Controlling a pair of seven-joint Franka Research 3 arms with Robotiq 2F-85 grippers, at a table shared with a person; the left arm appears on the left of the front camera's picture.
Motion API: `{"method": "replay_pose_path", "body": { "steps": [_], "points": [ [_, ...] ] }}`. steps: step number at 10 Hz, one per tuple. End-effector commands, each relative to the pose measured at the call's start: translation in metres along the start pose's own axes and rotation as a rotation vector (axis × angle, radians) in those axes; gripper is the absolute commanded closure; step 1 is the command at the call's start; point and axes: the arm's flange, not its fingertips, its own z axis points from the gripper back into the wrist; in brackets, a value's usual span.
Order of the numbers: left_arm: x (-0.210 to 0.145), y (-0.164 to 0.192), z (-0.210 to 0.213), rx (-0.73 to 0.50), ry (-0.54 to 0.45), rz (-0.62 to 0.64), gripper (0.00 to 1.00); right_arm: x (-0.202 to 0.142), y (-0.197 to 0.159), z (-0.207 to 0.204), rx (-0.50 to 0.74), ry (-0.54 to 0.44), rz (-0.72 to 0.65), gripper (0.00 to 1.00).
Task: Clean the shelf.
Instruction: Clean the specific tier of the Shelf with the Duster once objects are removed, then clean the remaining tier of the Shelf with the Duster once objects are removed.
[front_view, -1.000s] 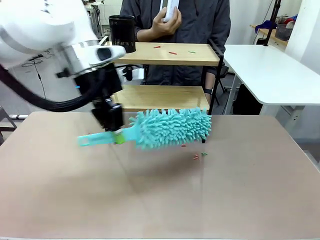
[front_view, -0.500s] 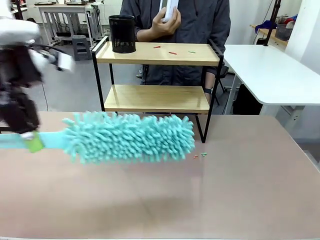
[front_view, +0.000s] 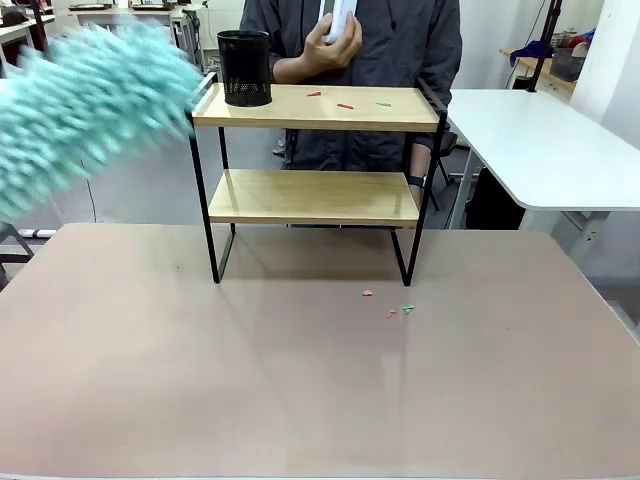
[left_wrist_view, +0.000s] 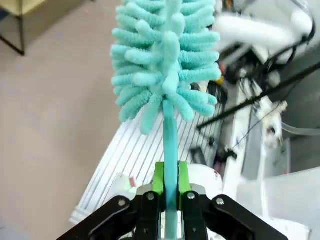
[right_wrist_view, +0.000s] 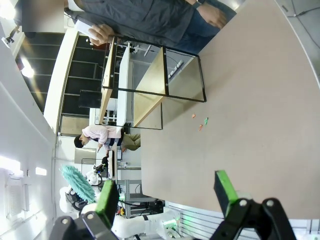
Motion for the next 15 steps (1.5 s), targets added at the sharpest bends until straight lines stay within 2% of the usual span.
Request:
{"method": "replay_pose_path", "body": {
  "steps": [1,2,3,5,6,7,15],
  "points": [
    [-0.025,0.047,0.021,0.038,-0.466,0.234,0.88,0.002,0.002,0.000,0.021,-0.012,0.025,0.00],
    [-0.039,0.079,0.031,0.013,-0.566,0.378,0.88,0.002,0.002,0.000,0.021,-0.012,0.025,0.00],
    [-0.052,0.118,0.038,-0.003,-0.597,0.539,0.88,0.002,0.002,0.000,0.021,-0.012,0.025,0.00],
    [-0.048,0.175,0.029,-0.030,-0.551,0.727,0.88,0.002,0.002,0.000,0.021,-0.012,0.025,0.00],
    [-0.036,0.193,0.019,-0.011,-0.432,0.839,0.88,0.002,0.002,0.000,0.021,-0.012,0.025,0.00],
    [-0.083,0.165,0.032,0.006,-0.501,0.655,0.88,0.002,0.002,0.000,0.021,-0.012,0.025,0.00],
    [-0.083,0.165,0.032,0.006,-0.501,0.655,0.88,0.002,0.002,0.000,0.021,-0.012,0.025,0.00]
  ]
}}
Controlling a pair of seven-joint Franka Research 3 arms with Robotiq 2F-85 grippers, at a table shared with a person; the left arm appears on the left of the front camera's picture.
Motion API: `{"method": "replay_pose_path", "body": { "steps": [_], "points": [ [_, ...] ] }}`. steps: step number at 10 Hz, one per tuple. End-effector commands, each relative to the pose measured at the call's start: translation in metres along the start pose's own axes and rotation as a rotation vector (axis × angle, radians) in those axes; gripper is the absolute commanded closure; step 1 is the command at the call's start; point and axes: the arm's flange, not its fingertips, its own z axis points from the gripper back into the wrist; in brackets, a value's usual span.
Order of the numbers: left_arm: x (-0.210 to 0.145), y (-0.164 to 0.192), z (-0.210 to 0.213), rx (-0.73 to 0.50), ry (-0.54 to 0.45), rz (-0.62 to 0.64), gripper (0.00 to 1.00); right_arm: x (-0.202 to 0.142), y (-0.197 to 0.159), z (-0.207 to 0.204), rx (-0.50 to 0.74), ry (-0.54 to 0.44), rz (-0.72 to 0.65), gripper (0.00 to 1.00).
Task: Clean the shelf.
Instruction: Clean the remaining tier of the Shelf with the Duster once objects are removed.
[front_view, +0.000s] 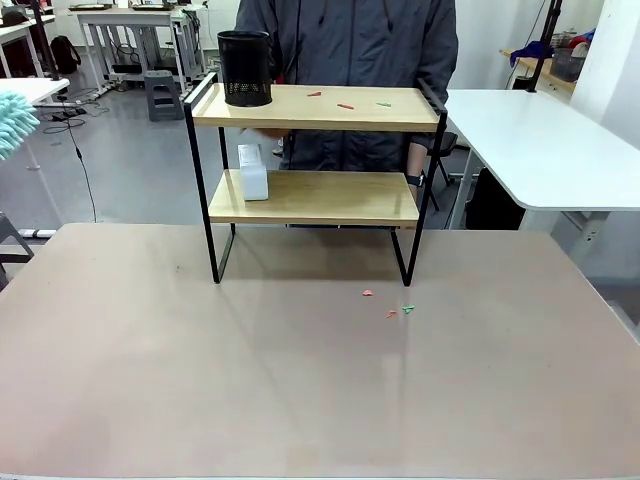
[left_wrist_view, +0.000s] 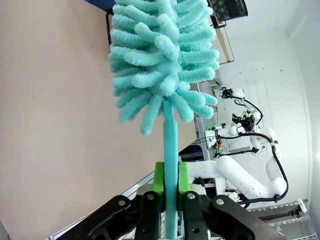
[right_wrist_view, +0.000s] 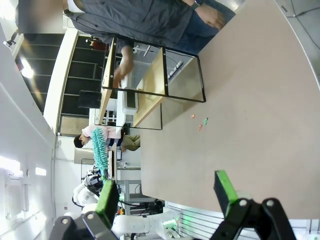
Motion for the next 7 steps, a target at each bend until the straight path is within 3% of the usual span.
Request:
{"method": "replay_pose_path", "body": {
  "steps": [1,7],
  "points": [
    [-0.0008,-0.0003,0.0002,-0.003,-0.003,-0.020,0.88,0.0018,0.0018,-0.0003,0.024,-0.011,0.025,0.00],
    [-0.0008,-0.0003,0.0002,-0.003,-0.003,-0.020,0.88,0.0018,0.0018,-0.0003,0.024,-0.011,0.025,0.00]
  ]
}}
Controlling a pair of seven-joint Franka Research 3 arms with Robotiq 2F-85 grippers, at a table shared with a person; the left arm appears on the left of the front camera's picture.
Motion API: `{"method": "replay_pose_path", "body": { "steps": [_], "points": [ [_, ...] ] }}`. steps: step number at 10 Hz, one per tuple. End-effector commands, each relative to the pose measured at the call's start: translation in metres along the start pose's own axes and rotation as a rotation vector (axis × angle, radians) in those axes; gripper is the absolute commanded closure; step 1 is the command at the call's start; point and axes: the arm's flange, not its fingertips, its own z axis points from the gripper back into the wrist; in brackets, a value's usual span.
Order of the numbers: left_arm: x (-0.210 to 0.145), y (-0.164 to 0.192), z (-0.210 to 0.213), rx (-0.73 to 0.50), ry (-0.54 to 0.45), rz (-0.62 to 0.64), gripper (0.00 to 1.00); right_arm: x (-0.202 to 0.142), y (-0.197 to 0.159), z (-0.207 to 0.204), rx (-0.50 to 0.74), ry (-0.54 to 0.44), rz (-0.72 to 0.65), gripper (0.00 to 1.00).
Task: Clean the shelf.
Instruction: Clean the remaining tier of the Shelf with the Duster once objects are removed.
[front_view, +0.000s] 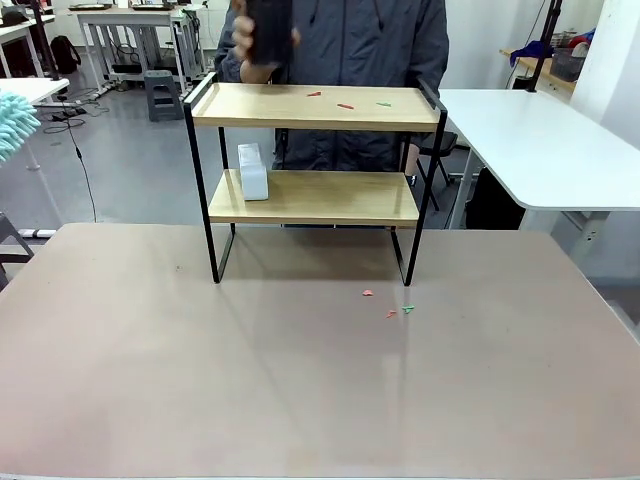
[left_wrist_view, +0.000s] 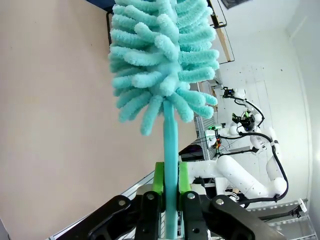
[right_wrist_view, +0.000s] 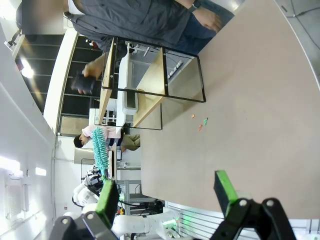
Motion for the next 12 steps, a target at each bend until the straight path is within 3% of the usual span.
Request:
{"method": "replay_pose_path", "body": {
  "steps": [1,2,4,7,9,10,11,12],
  "points": [
    [-0.001,-0.001,0.001,-0.003,-0.005,-0.020,0.88,0.002,0.002,0.000,0.024,-0.011,0.025,0.00],
    [0.000,0.000,0.000,0.000,0.000,0.000,0.88,0.002,0.002,0.000,0.024,-0.011,0.025,0.00],
    [0.028,-0.082,-0.041,0.046,-0.024,-0.045,0.88,0.002,0.002,0.000,0.024,-0.011,0.025,0.00],
    [0.049,-0.207,-0.152,0.178,-0.066,-0.068,0.88,0.002,0.002,0.000,0.024,-0.011,0.025,0.00],
    [0.039,-0.233,-0.226,0.221,0.012,-0.065,0.88,0.002,0.002,0.000,0.024,-0.011,0.025,0.00],
    [0.032,-0.224,-0.244,0.198,0.166,-0.069,0.88,0.002,0.002,0.000,0.024,-0.011,0.025,0.00],
    [0.035,-0.249,-0.202,0.215,-0.021,-0.094,0.88,0.002,0.002,0.000,0.024,-0.011,0.025,0.00],
    [0.035,-0.249,-0.202,0.215,-0.021,-0.094,0.88,0.002,0.002,0.000,0.024,-0.011,0.025,0.00]
  ]
}}
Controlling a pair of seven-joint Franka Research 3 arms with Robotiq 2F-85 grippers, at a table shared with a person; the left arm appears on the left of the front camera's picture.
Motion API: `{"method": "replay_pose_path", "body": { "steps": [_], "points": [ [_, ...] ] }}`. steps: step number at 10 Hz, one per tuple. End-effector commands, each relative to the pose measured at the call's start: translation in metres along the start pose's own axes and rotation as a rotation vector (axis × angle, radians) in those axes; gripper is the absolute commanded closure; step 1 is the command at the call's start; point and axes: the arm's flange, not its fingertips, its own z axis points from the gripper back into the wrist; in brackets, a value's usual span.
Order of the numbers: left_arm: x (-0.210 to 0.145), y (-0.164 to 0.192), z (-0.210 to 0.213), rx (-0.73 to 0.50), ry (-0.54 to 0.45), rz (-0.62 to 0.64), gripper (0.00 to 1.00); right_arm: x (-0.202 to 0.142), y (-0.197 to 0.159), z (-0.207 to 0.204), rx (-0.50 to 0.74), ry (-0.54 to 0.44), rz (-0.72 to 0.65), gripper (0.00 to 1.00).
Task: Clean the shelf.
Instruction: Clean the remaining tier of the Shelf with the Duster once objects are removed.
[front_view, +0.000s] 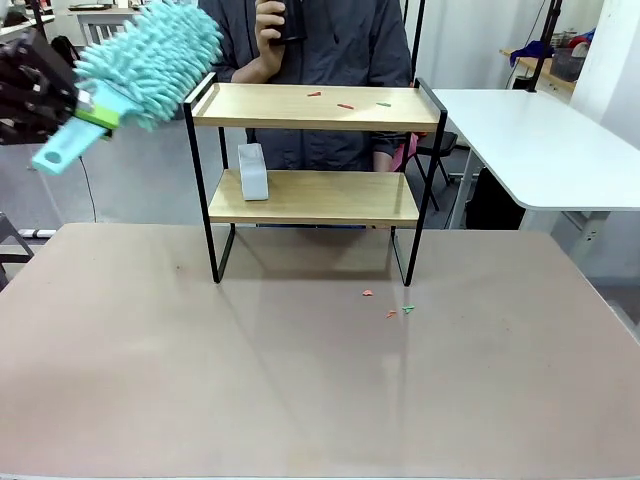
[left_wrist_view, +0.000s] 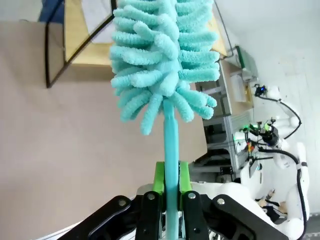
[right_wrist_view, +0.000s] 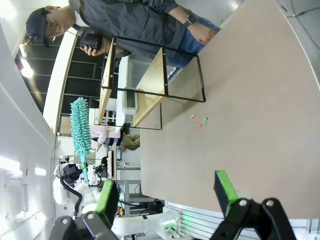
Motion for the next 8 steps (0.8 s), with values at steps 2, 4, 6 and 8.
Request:
{"method": "replay_pose_path", "body": {
  "steps": [2,4,6,8],
  "points": [
    [0.003,0.005,0.031,-0.004,-0.062,0.003,0.88,0.002,0.001,0.000,0.025,-0.012,0.024,0.00],
    [-0.001,0.002,0.013,-0.075,0.011,-0.030,0.88,0.002,0.001,0.000,0.025,-0.012,0.024,0.00],
    [0.031,-0.037,-0.009,-0.053,0.089,-0.084,0.88,0.002,0.001,0.000,0.025,-0.012,0.024,0.00],
    [0.056,-0.077,-0.058,0.071,0.115,-0.110,0.88,0.002,0.001,0.000,0.025,-0.012,0.024,0.00]
  ]
}}
